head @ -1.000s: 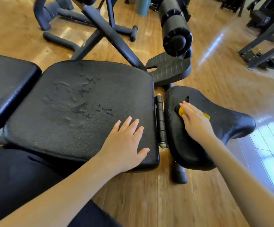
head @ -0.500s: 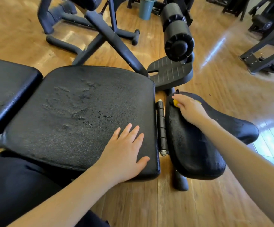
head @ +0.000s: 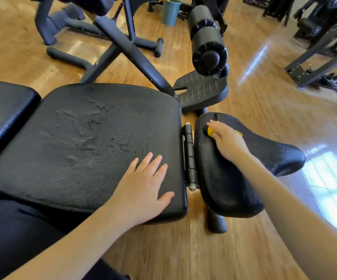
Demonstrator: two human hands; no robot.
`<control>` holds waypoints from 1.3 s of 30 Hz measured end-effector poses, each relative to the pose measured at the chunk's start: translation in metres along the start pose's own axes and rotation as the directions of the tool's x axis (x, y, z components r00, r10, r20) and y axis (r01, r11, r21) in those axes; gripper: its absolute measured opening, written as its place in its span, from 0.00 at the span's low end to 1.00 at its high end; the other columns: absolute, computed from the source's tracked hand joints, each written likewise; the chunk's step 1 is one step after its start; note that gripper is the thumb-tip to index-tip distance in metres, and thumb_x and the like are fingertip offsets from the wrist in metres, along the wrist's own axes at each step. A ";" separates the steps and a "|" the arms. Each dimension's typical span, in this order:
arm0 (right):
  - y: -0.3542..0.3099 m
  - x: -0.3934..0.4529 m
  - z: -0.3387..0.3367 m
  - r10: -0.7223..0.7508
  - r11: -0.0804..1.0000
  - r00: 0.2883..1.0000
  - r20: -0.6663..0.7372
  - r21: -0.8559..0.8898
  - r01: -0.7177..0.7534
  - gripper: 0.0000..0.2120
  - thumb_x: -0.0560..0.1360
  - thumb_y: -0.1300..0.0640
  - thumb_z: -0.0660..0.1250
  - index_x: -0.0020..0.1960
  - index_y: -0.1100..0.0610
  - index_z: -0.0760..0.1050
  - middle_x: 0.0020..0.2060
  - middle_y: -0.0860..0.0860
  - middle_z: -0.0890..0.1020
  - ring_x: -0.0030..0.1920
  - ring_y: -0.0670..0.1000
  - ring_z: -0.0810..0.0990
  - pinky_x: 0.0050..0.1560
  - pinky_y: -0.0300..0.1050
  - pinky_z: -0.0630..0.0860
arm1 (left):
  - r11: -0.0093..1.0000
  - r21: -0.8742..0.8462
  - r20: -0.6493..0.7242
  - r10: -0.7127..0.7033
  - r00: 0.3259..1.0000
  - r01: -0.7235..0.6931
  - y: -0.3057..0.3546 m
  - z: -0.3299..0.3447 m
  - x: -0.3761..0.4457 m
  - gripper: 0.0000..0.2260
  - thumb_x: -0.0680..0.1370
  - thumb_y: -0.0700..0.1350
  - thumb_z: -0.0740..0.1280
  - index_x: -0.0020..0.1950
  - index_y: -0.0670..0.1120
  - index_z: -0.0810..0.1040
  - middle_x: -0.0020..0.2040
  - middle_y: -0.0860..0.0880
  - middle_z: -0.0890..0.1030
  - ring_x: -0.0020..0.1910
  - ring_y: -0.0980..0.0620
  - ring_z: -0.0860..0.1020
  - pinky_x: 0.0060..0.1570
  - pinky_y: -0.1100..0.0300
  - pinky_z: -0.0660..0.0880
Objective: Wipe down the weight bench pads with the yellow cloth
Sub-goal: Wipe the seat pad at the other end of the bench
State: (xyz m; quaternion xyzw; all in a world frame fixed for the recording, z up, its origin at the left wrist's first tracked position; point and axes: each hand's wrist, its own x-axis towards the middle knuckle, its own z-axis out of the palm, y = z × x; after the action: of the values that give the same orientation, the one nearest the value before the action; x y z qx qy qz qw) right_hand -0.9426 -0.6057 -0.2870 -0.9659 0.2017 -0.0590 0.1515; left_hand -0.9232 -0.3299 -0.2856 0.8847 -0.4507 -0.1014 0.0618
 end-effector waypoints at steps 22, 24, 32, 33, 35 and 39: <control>0.002 -0.101 0.000 -0.118 0.991 0.992 -0.033 -0.069 0.115 0.20 0.79 0.62 0.57 0.70 0.53 0.64 0.69 0.44 0.64 0.72 0.44 0.58 0.70 0.38 0.49 | 1.000 0.021 0.027 0.002 1.000 -0.002 0.001 -0.001 -0.001 0.31 0.79 0.63 0.49 0.77 0.48 0.49 0.78 0.50 0.45 0.76 0.50 0.41 0.73 0.51 0.42; 0.010 -0.103 -0.010 -0.139 0.990 0.990 -0.007 -0.025 0.139 0.20 0.78 0.61 0.57 0.70 0.51 0.65 0.66 0.40 0.65 0.69 0.40 0.57 0.69 0.36 0.49 | 1.000 0.014 0.028 0.001 1.000 -0.001 0.001 -0.002 -0.001 0.31 0.79 0.61 0.50 0.77 0.48 0.49 0.78 0.50 0.45 0.76 0.50 0.41 0.74 0.51 0.42; 0.034 -0.053 -0.014 0.075 0.993 0.990 -0.123 -0.080 -0.085 0.19 0.78 0.63 0.57 0.69 0.56 0.67 0.70 0.51 0.68 0.72 0.50 0.62 0.70 0.38 0.51 | 1.000 0.006 0.036 -0.008 0.999 0.008 0.002 -0.002 -0.001 0.31 0.79 0.61 0.50 0.77 0.48 0.49 0.78 0.50 0.45 0.76 0.50 0.41 0.74 0.51 0.42; 0.028 -0.064 -0.010 0.047 0.995 0.993 -0.112 -0.077 -0.056 0.20 0.78 0.63 0.57 0.69 0.56 0.66 0.70 0.51 0.67 0.72 0.50 0.61 0.69 0.36 0.49 | 1.000 0.007 0.037 -0.010 0.999 0.010 0.002 -0.002 -0.001 0.31 0.79 0.61 0.50 0.77 0.49 0.49 0.78 0.50 0.45 0.76 0.51 0.41 0.74 0.51 0.42; 0.018 -0.095 -0.004 -0.057 0.995 0.994 -0.093 -0.086 0.049 0.19 0.78 0.62 0.56 0.69 0.56 0.66 0.70 0.50 0.67 0.72 0.47 0.60 0.69 0.36 0.47 | 1.000 0.004 0.037 -0.011 0.999 0.011 0.002 -0.003 -0.001 0.31 0.79 0.61 0.50 0.77 0.49 0.48 0.78 0.50 0.44 0.76 0.51 0.41 0.74 0.51 0.42; 0.021 -0.135 -0.002 -0.211 0.976 0.977 -0.028 -0.069 0.208 0.20 0.77 0.58 0.53 0.67 0.55 0.69 0.67 0.46 0.68 0.69 0.40 0.58 0.70 0.35 0.50 | 1.000 0.004 0.032 -0.011 0.999 0.011 0.002 -0.003 -0.001 0.30 0.79 0.61 0.50 0.77 0.48 0.49 0.78 0.50 0.45 0.76 0.50 0.41 0.74 0.51 0.43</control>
State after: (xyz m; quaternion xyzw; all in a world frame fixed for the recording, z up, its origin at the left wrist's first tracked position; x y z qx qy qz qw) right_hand -1.0743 -0.5698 -0.2987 -0.9850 0.1032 -0.0849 0.1092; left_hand -0.9254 -0.3301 -0.2823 0.8855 -0.4471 -0.1151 0.0526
